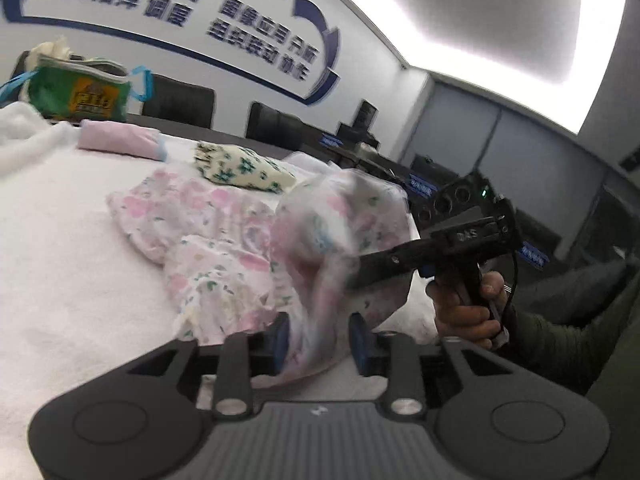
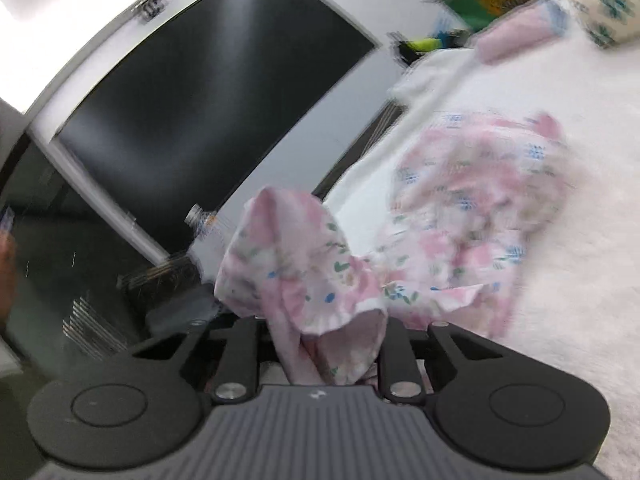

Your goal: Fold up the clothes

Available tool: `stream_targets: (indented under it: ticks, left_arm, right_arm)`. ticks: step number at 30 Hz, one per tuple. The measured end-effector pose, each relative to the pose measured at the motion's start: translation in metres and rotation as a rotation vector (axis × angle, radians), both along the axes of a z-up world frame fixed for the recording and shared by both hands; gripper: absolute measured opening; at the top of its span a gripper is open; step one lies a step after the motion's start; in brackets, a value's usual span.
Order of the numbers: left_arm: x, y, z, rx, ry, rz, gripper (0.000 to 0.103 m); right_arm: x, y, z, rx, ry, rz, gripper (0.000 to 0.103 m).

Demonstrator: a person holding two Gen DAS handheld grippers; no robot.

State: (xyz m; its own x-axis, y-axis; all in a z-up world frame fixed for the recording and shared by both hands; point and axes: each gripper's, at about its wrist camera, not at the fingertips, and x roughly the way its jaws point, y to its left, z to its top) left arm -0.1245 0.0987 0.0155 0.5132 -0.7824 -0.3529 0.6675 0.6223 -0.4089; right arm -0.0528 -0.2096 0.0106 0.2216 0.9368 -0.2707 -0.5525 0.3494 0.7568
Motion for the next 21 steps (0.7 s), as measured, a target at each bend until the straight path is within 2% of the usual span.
stream_targets:
  ticks: [1,3,8,9,11,15,17,19,20,21]
  left_arm:
    - [0.0,0.003,0.0,-0.024,0.013,0.016,0.043]
    - [0.001,0.008,-0.001,-0.065,0.047,0.056,0.044]
    - [-0.003,0.013,-0.001,-0.056,0.09,0.146,0.042]
    - [-0.007,0.014,0.0,-0.054,0.079,0.139,0.043]
    - [-0.02,0.016,0.006,-0.024,0.024,0.113,0.053]
    - [-0.047,0.02,0.018,0.057,-0.117,0.013,0.054]
    - [-0.055,0.025,0.02,0.053,-0.163,0.002,0.054]
    - [-0.055,0.03,0.019,0.006,-0.175,0.031,0.059]
    - [-0.054,0.032,0.019,-0.012,-0.179,0.069,0.067]
    - [-0.053,0.032,0.018,-0.015,-0.187,0.113,0.071]
  right_arm:
    - [0.004,-0.001,-0.002,-0.004,0.028,-0.029,0.02]
    - [0.01,-0.001,-0.004,-0.026,0.073,-0.078,0.02]
    - [0.02,0.005,-0.007,-0.105,0.112,-0.182,0.022]
    - [0.02,0.007,-0.007,-0.116,0.103,-0.189,0.023]
    - [0.017,0.011,-0.005,-0.147,0.069,-0.203,0.025]
    - [-0.003,0.02,0.006,-0.239,-0.023,-0.223,0.031]
    - [-0.008,0.023,0.01,-0.267,-0.051,-0.237,0.038]
    - [-0.011,0.023,0.013,-0.287,-0.071,-0.25,0.042]
    - [-0.012,0.024,0.015,-0.291,-0.079,-0.254,0.044]
    - [-0.014,0.023,0.017,-0.293,-0.087,-0.263,0.046]
